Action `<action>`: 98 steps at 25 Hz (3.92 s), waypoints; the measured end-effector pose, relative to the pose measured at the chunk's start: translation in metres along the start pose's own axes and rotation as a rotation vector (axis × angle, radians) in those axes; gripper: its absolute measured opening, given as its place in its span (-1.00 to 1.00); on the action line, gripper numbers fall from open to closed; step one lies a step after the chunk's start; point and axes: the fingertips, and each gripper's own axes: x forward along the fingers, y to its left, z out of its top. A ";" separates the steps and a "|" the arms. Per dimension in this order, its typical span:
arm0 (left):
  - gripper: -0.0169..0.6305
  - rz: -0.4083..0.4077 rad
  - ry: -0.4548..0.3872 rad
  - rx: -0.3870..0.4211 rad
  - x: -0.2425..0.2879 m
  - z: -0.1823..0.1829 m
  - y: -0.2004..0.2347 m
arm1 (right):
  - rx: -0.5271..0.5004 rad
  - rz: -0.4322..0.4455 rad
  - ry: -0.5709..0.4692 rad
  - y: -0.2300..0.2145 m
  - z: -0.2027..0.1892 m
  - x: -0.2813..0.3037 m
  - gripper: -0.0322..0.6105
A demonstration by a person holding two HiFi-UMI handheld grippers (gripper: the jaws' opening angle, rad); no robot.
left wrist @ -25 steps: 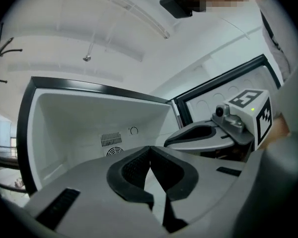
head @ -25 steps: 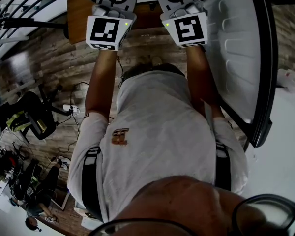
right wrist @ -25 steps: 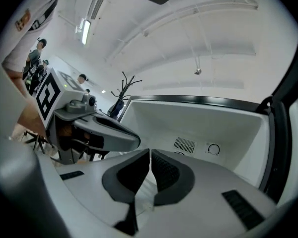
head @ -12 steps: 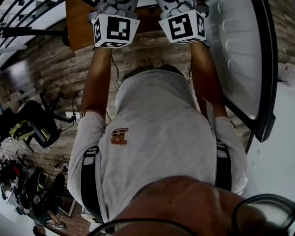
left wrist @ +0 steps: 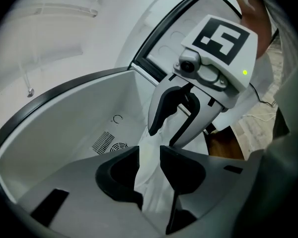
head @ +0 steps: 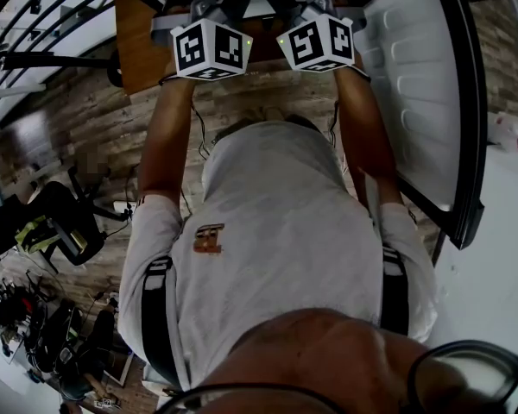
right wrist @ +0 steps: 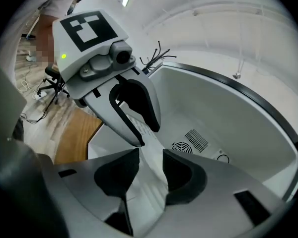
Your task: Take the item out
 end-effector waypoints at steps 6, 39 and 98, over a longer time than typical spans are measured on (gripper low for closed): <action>-0.50 -0.028 0.089 0.165 0.016 -0.010 -0.007 | -0.127 0.012 0.067 0.001 -0.012 0.013 -0.43; -0.74 -0.115 0.184 0.274 0.048 -0.032 -0.017 | -0.329 0.170 0.168 0.007 -0.026 0.040 -0.68; -0.82 0.138 0.080 0.439 -0.064 0.035 -0.032 | -0.461 -0.102 0.086 0.029 0.049 -0.065 -0.75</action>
